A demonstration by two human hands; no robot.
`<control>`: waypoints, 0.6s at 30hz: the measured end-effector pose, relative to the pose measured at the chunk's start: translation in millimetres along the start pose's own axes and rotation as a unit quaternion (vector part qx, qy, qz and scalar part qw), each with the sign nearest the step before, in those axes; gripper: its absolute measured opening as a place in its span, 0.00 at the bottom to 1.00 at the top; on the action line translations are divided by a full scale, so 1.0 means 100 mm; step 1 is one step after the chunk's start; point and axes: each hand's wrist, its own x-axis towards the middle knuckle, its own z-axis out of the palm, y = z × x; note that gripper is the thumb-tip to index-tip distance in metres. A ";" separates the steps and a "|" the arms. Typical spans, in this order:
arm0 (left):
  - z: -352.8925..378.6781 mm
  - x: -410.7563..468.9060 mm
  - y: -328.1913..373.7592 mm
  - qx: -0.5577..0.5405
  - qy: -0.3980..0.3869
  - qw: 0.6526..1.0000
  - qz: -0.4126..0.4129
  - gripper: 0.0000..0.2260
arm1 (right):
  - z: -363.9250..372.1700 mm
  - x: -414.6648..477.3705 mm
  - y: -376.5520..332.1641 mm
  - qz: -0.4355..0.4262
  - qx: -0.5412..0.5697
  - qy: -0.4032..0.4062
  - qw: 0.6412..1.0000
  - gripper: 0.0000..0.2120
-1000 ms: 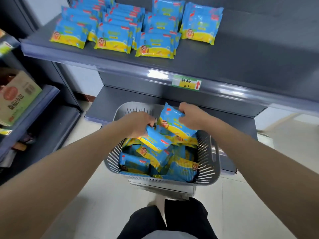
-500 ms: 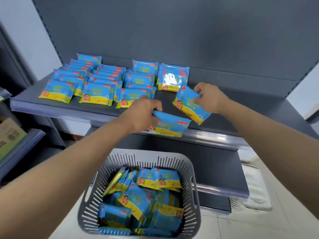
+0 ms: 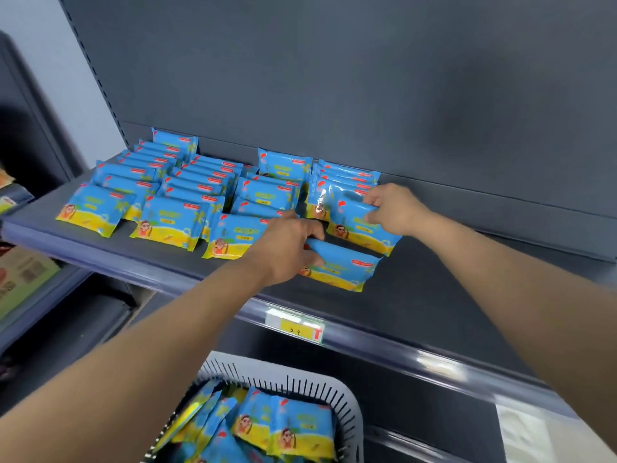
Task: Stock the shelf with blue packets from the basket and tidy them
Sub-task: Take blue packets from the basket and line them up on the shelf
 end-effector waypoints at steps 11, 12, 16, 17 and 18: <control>0.21 0.61 -0.21 0.037 0.042 0.998 -0.011 0.14 | 0.15 0.68 -0.05 -0.021 -0.055 0.010 0.998 0.12; 0.22 0.66 -0.23 0.047 0.047 0.998 -0.011 0.15 | 0.14 0.71 -0.05 -0.022 -0.056 0.006 0.998 0.11; 0.24 0.85 -0.29 0.104 0.059 0.993 0.015 0.15 | 0.12 0.75 -0.04 -0.031 -0.026 -0.001 0.999 0.11; 0.23 0.90 -0.30 0.120 0.060 0.991 0.019 0.15 | 0.10 0.74 -0.03 -0.029 -0.002 0.005 1.000 0.10; 0.23 0.95 -0.32 0.136 0.060 0.989 0.022 0.16 | 0.09 0.72 -0.02 -0.028 0.019 0.013 0.999 0.09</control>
